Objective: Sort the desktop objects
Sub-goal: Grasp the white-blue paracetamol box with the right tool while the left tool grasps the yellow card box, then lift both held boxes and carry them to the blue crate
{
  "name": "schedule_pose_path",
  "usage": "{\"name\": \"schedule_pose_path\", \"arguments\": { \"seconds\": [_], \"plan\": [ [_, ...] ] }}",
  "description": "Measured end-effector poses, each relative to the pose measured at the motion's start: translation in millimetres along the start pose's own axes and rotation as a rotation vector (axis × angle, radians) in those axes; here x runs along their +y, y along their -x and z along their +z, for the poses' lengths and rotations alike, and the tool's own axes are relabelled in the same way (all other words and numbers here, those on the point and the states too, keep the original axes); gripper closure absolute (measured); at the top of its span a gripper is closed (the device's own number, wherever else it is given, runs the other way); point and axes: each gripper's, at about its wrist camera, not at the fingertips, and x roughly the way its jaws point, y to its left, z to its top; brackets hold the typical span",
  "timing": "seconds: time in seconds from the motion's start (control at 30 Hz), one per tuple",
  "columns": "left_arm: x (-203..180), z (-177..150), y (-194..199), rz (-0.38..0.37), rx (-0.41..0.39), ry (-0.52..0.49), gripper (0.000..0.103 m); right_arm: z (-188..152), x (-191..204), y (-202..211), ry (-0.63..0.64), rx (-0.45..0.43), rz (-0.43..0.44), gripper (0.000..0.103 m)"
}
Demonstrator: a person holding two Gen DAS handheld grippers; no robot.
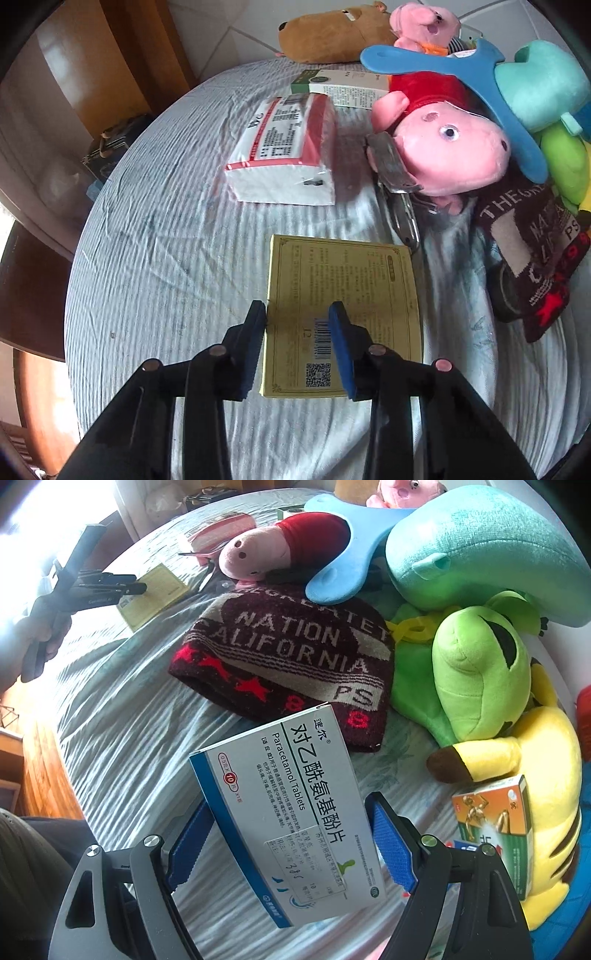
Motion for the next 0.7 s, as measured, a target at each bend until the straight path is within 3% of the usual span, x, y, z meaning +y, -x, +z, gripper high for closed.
{"name": "schedule_pose_path", "arguments": {
  "seconds": [0.2, 0.33, 0.47, 0.6, 0.7],
  "plan": [
    [-46.7, -4.4, 22.8, -0.121, -0.031, -0.042, 0.068, -2.1, 0.8, 4.0, 0.003, -0.011, 0.003, 0.020],
    [-55.3, -0.2, 23.6, -0.134, -0.035, -0.008, 0.068, -4.4, 0.7, 6.5, 0.003, -0.017, 0.003, 0.020],
    [-51.6, 3.8, 11.2, -0.202, 0.003, 0.033, 0.042, -5.8, -0.4, 9.4, 0.000, -0.020, 0.003, 0.020],
    [-58.7, 2.4, -3.4, -0.179, 0.034, 0.024, 0.033, -7.0, -1.0, 10.7, -0.002, -0.020, 0.004, 0.020],
    [-69.3, 1.6, -3.0, -0.168, 0.025, -0.008, 0.017, -8.1, -1.7, 11.1, -0.003, -0.018, 0.005, 0.020]
  ]
}}
